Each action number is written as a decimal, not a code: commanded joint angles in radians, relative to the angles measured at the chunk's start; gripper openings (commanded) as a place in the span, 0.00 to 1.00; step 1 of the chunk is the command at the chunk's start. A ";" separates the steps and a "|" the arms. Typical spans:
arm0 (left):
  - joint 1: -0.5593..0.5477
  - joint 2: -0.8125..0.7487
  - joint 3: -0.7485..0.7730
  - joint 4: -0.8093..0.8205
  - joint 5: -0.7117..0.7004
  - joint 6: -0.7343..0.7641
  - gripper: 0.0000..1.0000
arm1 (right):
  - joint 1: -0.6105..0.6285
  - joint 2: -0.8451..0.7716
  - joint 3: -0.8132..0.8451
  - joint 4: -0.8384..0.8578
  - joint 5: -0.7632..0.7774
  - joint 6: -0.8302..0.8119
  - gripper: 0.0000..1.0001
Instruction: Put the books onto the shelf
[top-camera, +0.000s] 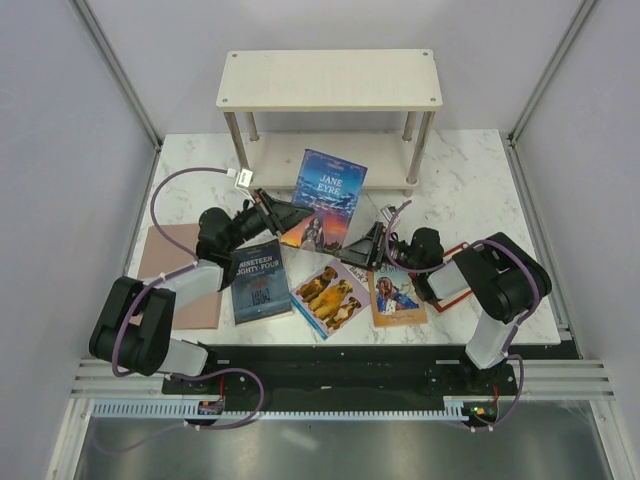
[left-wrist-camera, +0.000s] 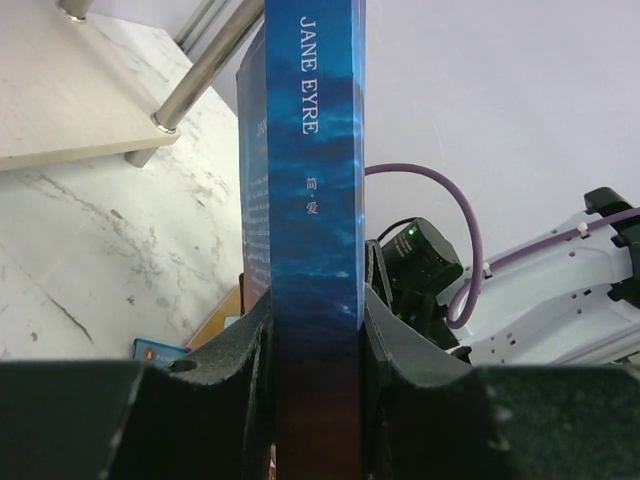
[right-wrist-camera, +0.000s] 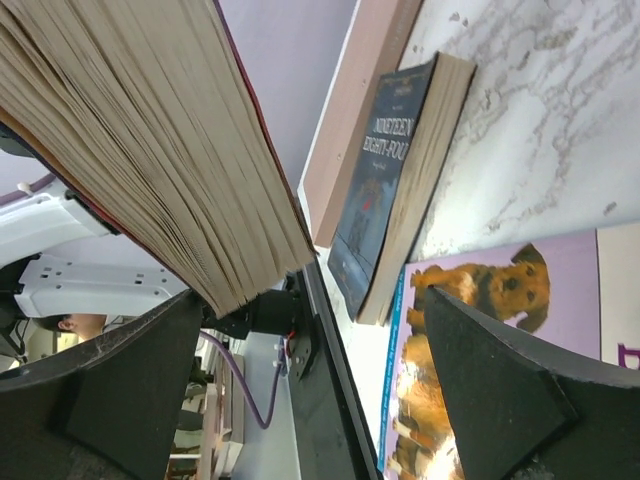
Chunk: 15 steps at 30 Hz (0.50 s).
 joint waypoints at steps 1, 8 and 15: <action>-0.004 0.012 0.072 0.271 0.040 -0.101 0.02 | 0.008 -0.034 0.052 0.479 -0.008 0.018 0.98; -0.004 0.113 0.057 0.405 0.060 -0.195 0.02 | 0.008 -0.048 0.098 0.479 -0.008 0.040 0.98; -0.004 0.152 0.066 0.417 0.049 -0.192 0.02 | 0.009 -0.051 0.121 0.479 -0.007 0.067 0.98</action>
